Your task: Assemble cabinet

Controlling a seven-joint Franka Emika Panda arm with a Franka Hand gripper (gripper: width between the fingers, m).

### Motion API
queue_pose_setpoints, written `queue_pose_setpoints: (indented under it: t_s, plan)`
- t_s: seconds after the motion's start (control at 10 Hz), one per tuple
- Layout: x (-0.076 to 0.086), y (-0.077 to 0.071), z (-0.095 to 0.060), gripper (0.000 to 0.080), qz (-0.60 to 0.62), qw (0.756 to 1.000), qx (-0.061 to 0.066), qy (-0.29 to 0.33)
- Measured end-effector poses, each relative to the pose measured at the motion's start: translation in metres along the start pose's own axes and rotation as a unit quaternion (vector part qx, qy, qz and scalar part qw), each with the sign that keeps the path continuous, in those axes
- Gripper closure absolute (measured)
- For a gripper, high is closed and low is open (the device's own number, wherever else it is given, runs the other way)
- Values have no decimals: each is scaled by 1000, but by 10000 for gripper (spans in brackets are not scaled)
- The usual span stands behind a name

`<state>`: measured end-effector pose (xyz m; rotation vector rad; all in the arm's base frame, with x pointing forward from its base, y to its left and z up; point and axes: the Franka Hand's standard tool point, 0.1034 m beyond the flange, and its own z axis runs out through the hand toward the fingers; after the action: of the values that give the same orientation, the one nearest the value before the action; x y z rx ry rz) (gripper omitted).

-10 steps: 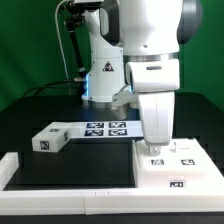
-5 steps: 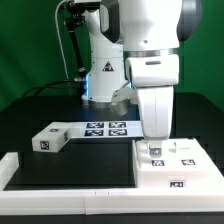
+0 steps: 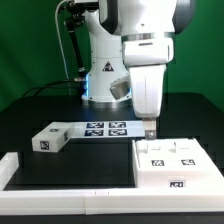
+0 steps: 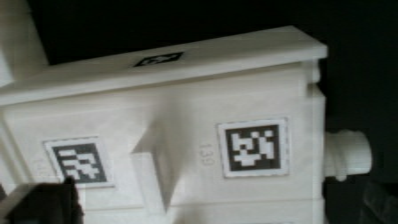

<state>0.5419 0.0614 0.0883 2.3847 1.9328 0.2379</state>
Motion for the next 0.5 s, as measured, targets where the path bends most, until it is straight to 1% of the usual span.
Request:
queue_pose_setpoints:
  t_s: [0.1,0.3,0.4,0.5]
  plan:
    - [-1,-13,-3,3,13,1000,-9,5]
    - [-3,-38,-7,2,75,997,-14,9]
    - [-4,-43,-6,2,80,997,-11,8]
    - [-4,-41,-6,2,80,997,-12,9]
